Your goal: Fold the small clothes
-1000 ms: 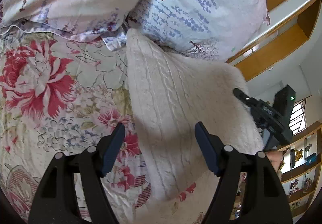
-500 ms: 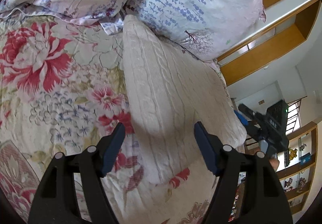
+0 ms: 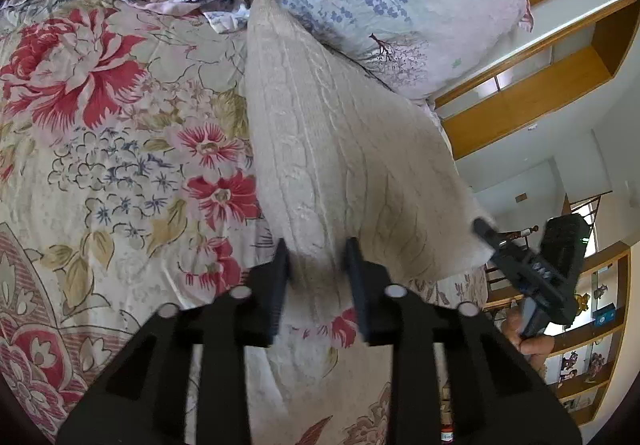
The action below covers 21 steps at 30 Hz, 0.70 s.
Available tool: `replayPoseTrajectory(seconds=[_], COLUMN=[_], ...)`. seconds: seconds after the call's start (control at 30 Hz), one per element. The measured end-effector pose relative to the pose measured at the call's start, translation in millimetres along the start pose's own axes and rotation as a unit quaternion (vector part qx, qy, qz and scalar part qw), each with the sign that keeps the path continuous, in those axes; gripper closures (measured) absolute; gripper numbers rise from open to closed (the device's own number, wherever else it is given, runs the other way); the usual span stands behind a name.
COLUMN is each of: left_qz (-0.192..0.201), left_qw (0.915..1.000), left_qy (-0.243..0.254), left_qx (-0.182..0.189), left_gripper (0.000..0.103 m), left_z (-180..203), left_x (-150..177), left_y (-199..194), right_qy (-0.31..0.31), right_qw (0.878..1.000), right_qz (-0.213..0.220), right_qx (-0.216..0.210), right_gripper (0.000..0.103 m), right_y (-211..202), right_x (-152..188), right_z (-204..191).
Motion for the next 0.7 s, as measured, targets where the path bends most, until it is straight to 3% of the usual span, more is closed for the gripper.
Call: replayPoseTrajectory(seconds=[0.1, 0.2, 0.27, 0.43, 0.53, 0.6, 0.7], left_qz=[0.008, 0.011, 0.011, 0.006, 0.01, 0.01, 0.003], left_qw=[0.9999, 0.9997, 0.9993, 0.9993, 0.9989, 0.9987, 0.999], left_qy=[0.004, 0.019, 0.035, 0.033, 0.024, 0.017, 0.016], left_qx=[0.006, 0.012, 0.009, 0.017, 0.04, 0.047, 0.041], left_gripper=[0.09, 0.095, 0.097, 0.095, 0.083, 0.065, 0.064], left_z=[2, 4, 5, 1, 3, 3, 5], left_x=[2, 7, 11, 13, 14, 15, 15], left_y=[-7, -14, -18, -16, -22, -24, -19], right_qy=[-0.014, -0.02, -0.012, 0.04, 0.063, 0.071, 0.065], right_qw=[0.999, 0.996, 0.995, 0.996, 0.997, 0.997, 0.997], right_qz=[0.025, -0.002, -0.02, -0.041, -0.031, -0.025, -0.031], right_qx=[0.022, 0.081, 0.097, 0.074, 0.039, 0.024, 0.026], right_gripper=[0.094, 0.094, 0.094, 0.094, 0.088, 0.085, 0.085], right_y=[-9, 6, 16, 29, 16, 10, 10], right_x=[-4, 8, 18, 30, 25, 24, 27], right_z=[0, 23, 36, 54, 51, 49, 47])
Point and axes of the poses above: each gripper's, at about its wrist camera, not at the fingertips, and y roughly the way its jaws point, z to its right, x to its underside, the point moved 6 cm from there along y, roughly the way its jaws point, and after that the axes turned 4 degrees about z, right-handed, at the moved point
